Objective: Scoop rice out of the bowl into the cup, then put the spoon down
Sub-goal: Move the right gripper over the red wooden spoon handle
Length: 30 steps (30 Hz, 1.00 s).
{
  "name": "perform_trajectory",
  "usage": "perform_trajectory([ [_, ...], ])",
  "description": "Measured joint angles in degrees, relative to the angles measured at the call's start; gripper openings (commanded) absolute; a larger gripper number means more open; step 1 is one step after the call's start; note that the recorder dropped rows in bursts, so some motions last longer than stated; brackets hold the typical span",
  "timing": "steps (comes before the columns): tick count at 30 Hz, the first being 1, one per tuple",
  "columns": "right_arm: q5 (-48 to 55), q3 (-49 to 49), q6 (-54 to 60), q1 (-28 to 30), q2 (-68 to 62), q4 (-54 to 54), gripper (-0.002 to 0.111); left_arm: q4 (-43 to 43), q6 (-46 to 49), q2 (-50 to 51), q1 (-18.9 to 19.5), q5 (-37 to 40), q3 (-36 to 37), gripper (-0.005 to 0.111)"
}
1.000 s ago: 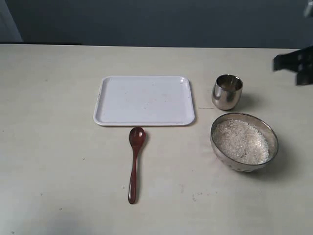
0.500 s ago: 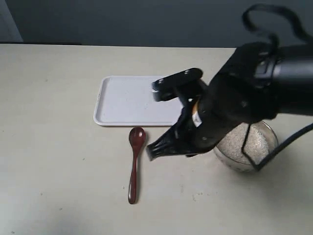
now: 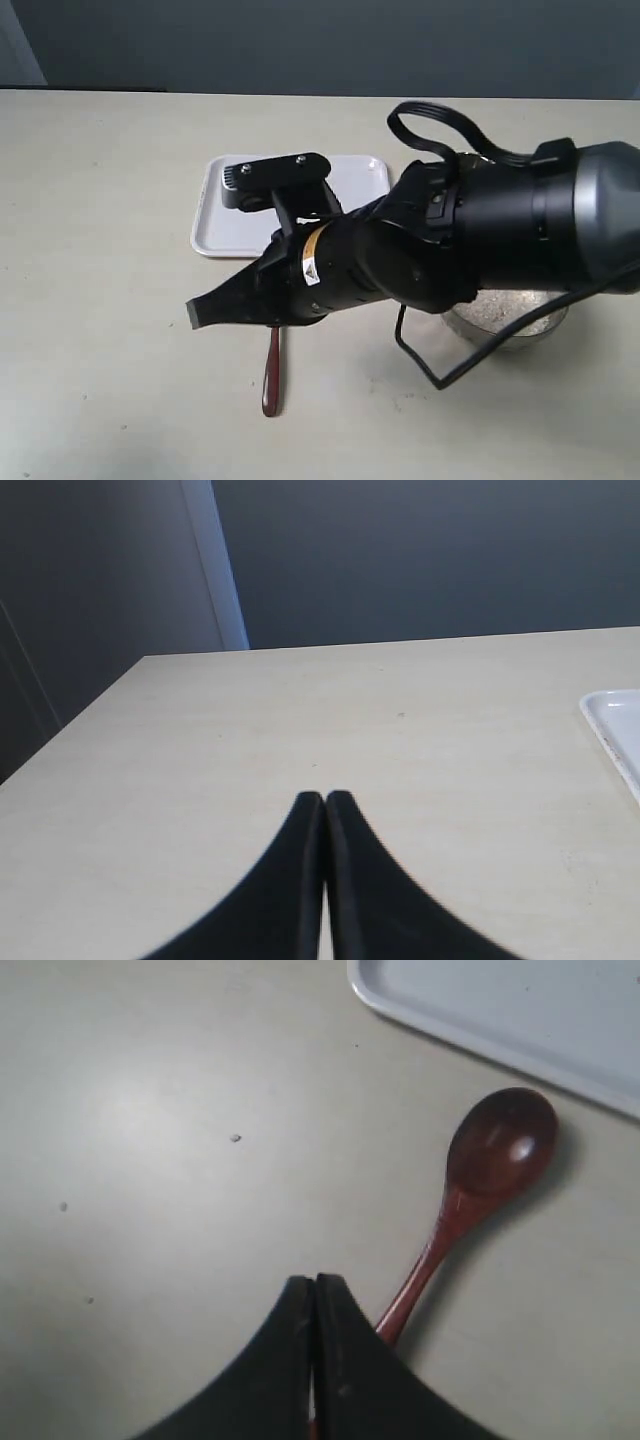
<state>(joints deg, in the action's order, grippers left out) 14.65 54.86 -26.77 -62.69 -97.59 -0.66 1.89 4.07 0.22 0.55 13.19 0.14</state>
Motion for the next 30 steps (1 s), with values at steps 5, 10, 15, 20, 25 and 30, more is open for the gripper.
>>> perform_trajectory([
  [5, 3.0, 0.0, 0.0, 0.0, -0.5, 3.2, -0.001, 0.0, 0.0, 0.0, 0.0, 0.0, 0.0, 0.0],
  [10, 7.0, 0.4, 0.0, -0.3, -3.6, 9.7, 0.027, 0.0, 0.0, 0.0, 0.0, 0.0, 0.0, 0.0],
  [15, 12.3, 6.5, 0.0, -0.6, -7.6, 10.2, 0.037, 0.0, 0.0, 0.0, 0.0, 0.0, 0.0, 0.0],
  [20, 26.1, 16.9, 0.0, -0.7, -13.2, 2.8, 0.026, 0.0, 0.0, 0.0, -0.6, 0.0, 0.0, 0.0],
  [25, 34.2, 23.1, 0.0, -0.7, -16.9, 0.7, 0.026, 0.0, 0.0, 0.0, -1.5, 0.0, 0.0, 0.0],
  [30, 33.9, 23.3, 0.0, -0.7, -17.4, 2.3, 0.029, 0.0, 0.0, 0.0, -2.6, 0.0, 0.0, 0.0],
])
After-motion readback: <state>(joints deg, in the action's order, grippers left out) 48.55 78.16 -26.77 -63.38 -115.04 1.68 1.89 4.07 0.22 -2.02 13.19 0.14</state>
